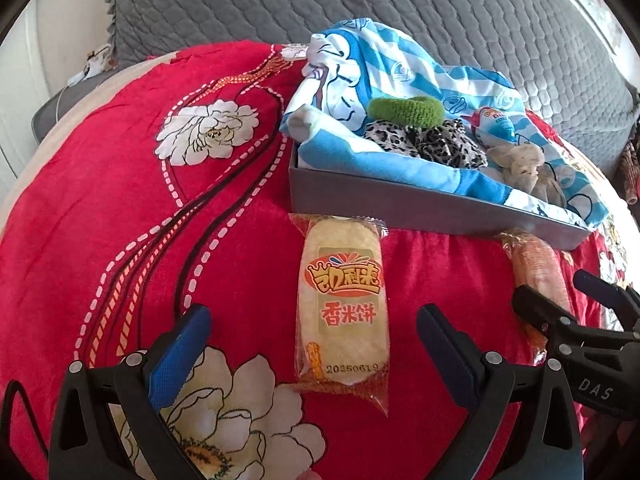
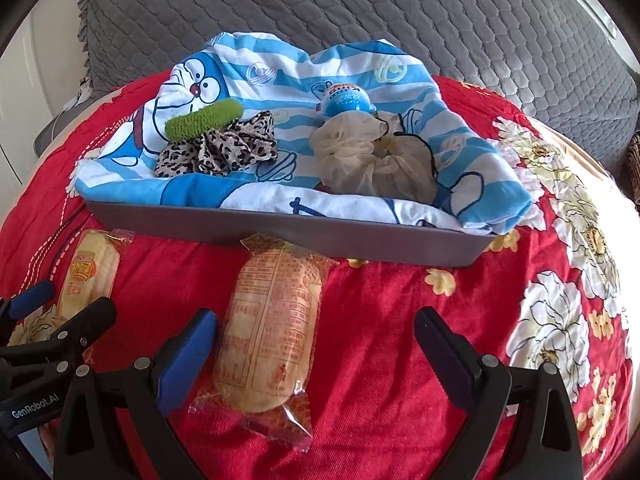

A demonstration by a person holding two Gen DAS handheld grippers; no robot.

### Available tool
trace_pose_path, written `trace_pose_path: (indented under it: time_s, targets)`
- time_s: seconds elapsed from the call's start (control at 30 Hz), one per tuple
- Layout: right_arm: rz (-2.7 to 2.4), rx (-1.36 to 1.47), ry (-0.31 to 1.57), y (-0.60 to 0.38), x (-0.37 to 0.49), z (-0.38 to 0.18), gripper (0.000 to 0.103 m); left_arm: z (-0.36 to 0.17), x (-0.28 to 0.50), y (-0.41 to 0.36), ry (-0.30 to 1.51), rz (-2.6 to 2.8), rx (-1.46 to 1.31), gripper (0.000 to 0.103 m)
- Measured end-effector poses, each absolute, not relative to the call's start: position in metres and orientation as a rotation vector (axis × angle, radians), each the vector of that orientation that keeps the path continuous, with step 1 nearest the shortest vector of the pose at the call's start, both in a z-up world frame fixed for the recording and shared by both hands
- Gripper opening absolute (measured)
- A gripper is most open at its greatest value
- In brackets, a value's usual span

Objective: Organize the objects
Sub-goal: 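Move the left tool to the yellow-labelled snack cake while the right tool approaches the other wrapped cake, then close the left tool on the yellow-labelled cake while the right tool grasps the other cake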

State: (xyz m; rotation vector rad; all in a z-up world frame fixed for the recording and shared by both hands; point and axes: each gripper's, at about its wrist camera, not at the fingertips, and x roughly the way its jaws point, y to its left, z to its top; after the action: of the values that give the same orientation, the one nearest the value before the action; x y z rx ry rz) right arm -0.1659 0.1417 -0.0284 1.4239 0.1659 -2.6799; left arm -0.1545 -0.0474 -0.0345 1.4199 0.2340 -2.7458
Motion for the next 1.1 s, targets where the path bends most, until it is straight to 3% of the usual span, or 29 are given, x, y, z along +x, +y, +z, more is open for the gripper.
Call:
trace_pose_path:
  time_s: [0.4,0.7,0.87,1.1]
  targets:
    - [-2.679,1.416,0.204,0.1374,-0.1694,-0.0363,0.097,-0.0397,-0.1584,-0.0482,0.230,-2.742,1.435,0.102]
    - [-2.654,1.410,0.213,0.1341,-0.1686,-0.0356,0.076,-0.0375,-0.1566,-0.0502,0.276,-2.763,1.435,0.101]
    - [-2.634,1.412,0.209,0.1324,-0.1686,-0.0346,0.066,-0.0356,-0.1552,-0.0491,0.290,-2.778,1.433,0.095]
    - [-2.614,1.415,0.199,0.1312,-0.1684,-0.0323,0.052,-0.0345,-0.1545,-0.0498,0.315,-2.788,1.445,0.073]
